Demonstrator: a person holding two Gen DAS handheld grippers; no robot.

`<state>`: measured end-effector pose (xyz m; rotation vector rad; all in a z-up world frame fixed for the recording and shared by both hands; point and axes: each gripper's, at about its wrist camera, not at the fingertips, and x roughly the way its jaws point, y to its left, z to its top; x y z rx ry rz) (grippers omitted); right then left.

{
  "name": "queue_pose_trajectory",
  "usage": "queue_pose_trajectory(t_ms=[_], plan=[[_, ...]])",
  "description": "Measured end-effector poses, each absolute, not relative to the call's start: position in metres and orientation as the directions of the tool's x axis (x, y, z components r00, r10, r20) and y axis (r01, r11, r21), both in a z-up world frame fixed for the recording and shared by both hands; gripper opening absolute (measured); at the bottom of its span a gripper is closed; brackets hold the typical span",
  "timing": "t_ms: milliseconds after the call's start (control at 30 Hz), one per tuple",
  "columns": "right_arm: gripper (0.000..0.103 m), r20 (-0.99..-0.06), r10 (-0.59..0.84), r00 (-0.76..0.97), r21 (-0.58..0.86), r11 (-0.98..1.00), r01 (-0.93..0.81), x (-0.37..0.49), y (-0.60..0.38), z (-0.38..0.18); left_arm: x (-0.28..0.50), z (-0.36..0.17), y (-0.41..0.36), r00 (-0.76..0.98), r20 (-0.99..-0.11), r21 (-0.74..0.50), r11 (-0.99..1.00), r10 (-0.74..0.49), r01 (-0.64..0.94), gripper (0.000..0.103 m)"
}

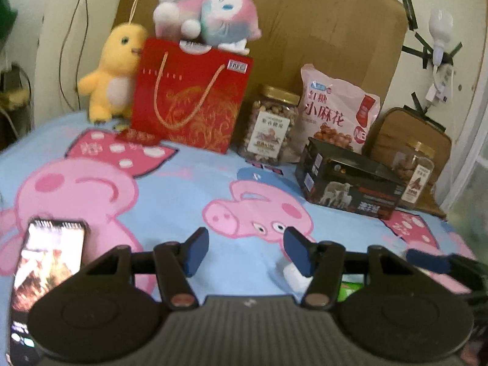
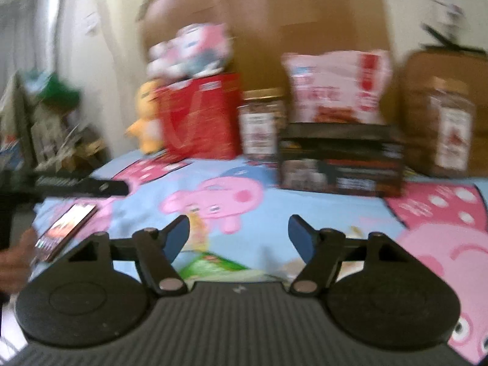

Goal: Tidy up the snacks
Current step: 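Grasp the white cup with the left gripper and lift it, then lower the white cup into the dark box and open the left gripper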

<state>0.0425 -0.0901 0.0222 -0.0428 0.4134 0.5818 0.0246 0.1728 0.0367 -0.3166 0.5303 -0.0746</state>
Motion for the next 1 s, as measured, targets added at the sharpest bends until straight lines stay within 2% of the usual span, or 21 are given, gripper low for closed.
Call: queue_pose_trajectory(t_ms=[200, 433, 467, 533, 567, 600, 867, 967, 1000], plan=[[0.072, -0.499, 0.534, 0.683, -0.018, 0.781, -0.624, 0.059, -0.045, 0.016, 0.032, 0.025, 0.162, 0.817, -0.502, -0.386, 0.919, -0.286, 0.084, 0.055], [0.072, -0.595, 0.499, 0.63, -0.088, 0.739, -0.668, 0.078, -0.016, 0.002, 0.056, 0.008, 0.143, 0.744, -0.57, -0.411, 0.905, -0.349, 0.11, 0.055], [0.072, -0.604, 0.496, 0.625, -0.087, 0.738, -0.669, 0.081, -0.015, 0.001, 0.058, 0.007, 0.141, 0.738, -0.573, -0.413, 0.903, -0.355, 0.114, 0.05], [0.066, -0.621, 0.491, 0.611, -0.073, 0.74, -0.668, 0.087, -0.011, -0.003, 0.062, 0.003, 0.138, 0.719, -0.584, -0.428, 0.895, -0.378, 0.123, 0.039], [0.056, -0.632, 0.492, 0.598, -0.055, 0.741, -0.669, 0.091, -0.01, -0.005, 0.064, 0.002, 0.137, 0.712, -0.586, -0.438, 0.89, -0.387, 0.124, 0.034], [0.051, -0.641, 0.485, 0.595, -0.044, 0.751, -0.659, 0.094, -0.01, -0.006, 0.067, 0.002, 0.136, 0.711, -0.587, -0.443, 0.889, -0.387, 0.118, 0.034], [0.046, -0.576, 0.496, 0.65, -0.002, 0.794, -0.607, 0.101, -0.033, 0.016, 0.092, 0.044, 0.11, 0.752, -0.534, -0.378, 0.905, -0.387, 0.197, 0.032], [0.027, -0.553, 0.479, 0.682, -0.002, 0.818, -0.576, 0.114, -0.05, 0.027, 0.113, 0.066, 0.094, 0.771, -0.495, -0.352, 0.904, -0.4, 0.242, 0.031], [0.025, -0.546, 0.474, 0.691, 0.002, 0.825, -0.565, 0.121, -0.056, 0.03, 0.122, 0.073, 0.089, 0.772, -0.478, -0.357, 0.896, -0.418, 0.264, 0.031]])
